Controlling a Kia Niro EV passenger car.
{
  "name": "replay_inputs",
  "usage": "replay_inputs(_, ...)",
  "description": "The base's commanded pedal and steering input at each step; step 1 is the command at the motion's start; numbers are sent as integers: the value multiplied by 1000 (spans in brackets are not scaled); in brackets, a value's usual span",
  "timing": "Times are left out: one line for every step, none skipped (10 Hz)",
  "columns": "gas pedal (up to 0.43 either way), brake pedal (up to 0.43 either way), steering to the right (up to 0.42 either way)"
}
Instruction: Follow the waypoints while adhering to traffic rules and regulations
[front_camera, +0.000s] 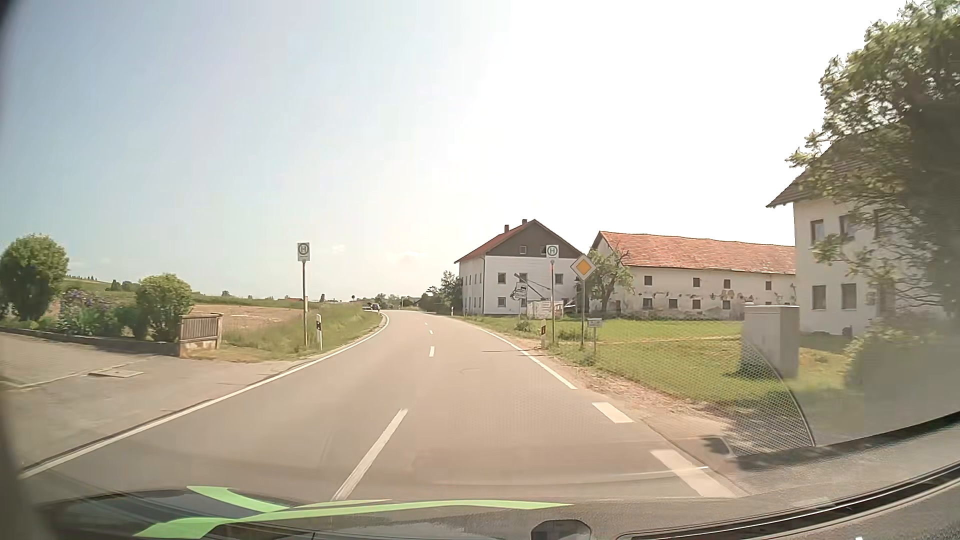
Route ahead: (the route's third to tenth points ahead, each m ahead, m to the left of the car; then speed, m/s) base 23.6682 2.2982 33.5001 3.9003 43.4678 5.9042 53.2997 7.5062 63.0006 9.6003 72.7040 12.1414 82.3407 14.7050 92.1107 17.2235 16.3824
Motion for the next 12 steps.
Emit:
replay_inputs(177,0,-32)
replay_inputs(197,0,-33)
replay_inputs(197,0,-33)
replay_inputs(197,0,-33)
replay_inputs(197,0,-36)
replay_inputs(197,0,-39)
replay_inputs(197,0,-39)
replay_inputs(197,0,-38)
replay_inputs(197,0,-36)
replay_inputs(197,0,-33)
replay_inputs(197,0,-29)
replay_inputs(197,0,-27)
